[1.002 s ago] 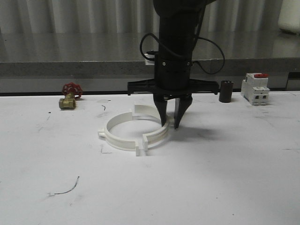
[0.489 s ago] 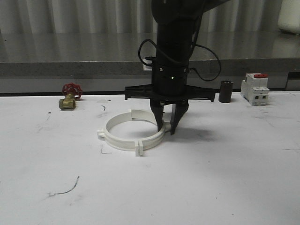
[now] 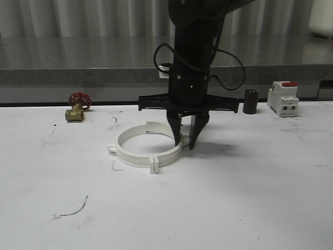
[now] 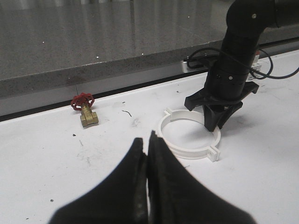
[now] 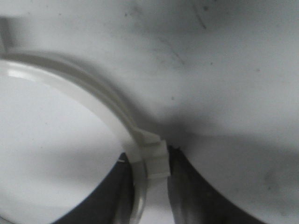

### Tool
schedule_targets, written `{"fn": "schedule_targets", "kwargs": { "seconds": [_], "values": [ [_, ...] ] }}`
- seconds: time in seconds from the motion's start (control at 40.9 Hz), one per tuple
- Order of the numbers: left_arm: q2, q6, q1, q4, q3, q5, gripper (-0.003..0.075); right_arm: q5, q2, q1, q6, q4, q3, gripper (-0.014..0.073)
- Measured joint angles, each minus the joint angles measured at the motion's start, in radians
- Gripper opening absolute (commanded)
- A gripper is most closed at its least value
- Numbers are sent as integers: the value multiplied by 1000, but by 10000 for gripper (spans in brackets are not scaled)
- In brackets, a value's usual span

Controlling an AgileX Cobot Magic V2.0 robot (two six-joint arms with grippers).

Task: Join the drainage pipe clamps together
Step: 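Press the held half's ends against the placed half's ends, then open the right gripper and raise it away from the ring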

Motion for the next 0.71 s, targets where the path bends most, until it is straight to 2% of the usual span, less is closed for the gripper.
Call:
{"fn": "schedule_targets", "kwargs": {
  "seconds": [0.147, 0.367, 0.709],
  "values": [
    [0, 0, 0, 0, 0, 0, -20, 0, 0, 0, 15, 0, 0, 163],
    [0, 0, 0, 0, 0, 0, -20, 0, 0, 0, 31, 0, 0, 299],
    [0, 0, 0, 0, 0, 0, -20, -5, 4, 4, 35, 0, -4, 310]
  ]
}}
